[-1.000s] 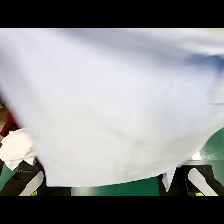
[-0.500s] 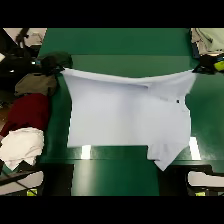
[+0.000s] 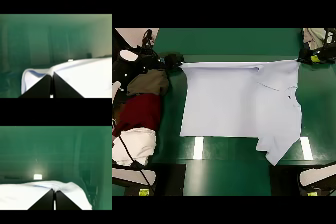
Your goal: Fold the shirts.
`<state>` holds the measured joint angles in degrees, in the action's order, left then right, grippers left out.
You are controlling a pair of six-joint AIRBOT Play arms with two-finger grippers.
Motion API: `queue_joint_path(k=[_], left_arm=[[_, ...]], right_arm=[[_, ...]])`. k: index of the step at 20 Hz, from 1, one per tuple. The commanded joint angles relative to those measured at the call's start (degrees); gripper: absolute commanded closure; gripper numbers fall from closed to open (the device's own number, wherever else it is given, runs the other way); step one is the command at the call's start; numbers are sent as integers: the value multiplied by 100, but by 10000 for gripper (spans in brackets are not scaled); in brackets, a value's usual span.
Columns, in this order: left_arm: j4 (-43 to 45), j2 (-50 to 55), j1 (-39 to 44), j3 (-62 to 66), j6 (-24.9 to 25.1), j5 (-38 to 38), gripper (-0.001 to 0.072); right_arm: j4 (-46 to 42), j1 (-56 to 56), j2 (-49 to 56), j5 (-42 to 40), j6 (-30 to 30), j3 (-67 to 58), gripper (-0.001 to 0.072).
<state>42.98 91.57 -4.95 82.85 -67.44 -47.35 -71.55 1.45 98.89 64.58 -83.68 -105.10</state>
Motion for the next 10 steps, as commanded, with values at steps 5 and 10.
queue_joint_path(k=[5,10], left_arm=[[804,129,-2,-599,101,-890,685],[804,127,-2,-1001,35,-1132,681]], right_arm=[[-365,-4,-651,-321,37,2028,698],[-341,-4,-1078,-533,2,3099,695]])
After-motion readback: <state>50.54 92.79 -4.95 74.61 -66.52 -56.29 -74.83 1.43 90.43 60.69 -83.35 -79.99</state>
